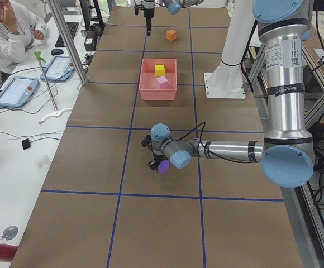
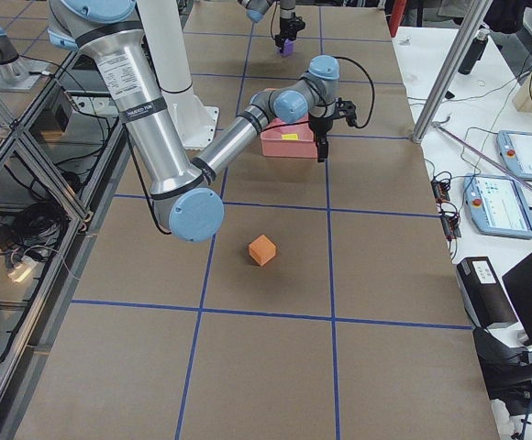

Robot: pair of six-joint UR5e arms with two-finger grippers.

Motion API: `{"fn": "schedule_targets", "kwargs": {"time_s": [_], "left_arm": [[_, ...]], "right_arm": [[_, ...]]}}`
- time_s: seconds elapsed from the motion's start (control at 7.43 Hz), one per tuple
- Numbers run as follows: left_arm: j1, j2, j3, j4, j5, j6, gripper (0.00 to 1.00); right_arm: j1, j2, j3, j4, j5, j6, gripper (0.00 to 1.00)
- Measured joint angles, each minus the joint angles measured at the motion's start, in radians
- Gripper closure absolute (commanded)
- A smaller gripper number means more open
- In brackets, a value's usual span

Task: Place blocks into pink bin with both arms
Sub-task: 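Raise the right gripper away while the left gripper grasps the blue cube, then carry the blue cube with the left gripper into the bin, release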

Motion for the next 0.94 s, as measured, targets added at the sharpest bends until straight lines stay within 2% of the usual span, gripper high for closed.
{"fn": "schedule_targets", "kwargs": {"time_s": [0.27, 0.54, 0.67, 0.94], "left_arm": [[-0.021, -0.008, -0.023, 0.020, -0.119, -0.007, 0.92], [-0.057, -0.072, -0.127, 0.171, -0.149, -0.087, 0.91], [-0.063, -0.129, -0.193, 0.261, -0.150, -0.201, 0.91], [-0.037, -0.284, -0.241, 0.331, -0.149, -0.501, 0.90]], "right_arm": [[0.000, -0.001, -0.001, 0.001, 0.001, -0.001, 0.00], [0.002, -0.010, 0.001, 0.003, 0.003, -0.027, 0.00], [0.005, -0.028, 0.003, 0.006, 0.004, -0.070, 0.00], [0.042, -0.096, 0.009, 0.010, 0.007, -0.200, 0.00]]}}
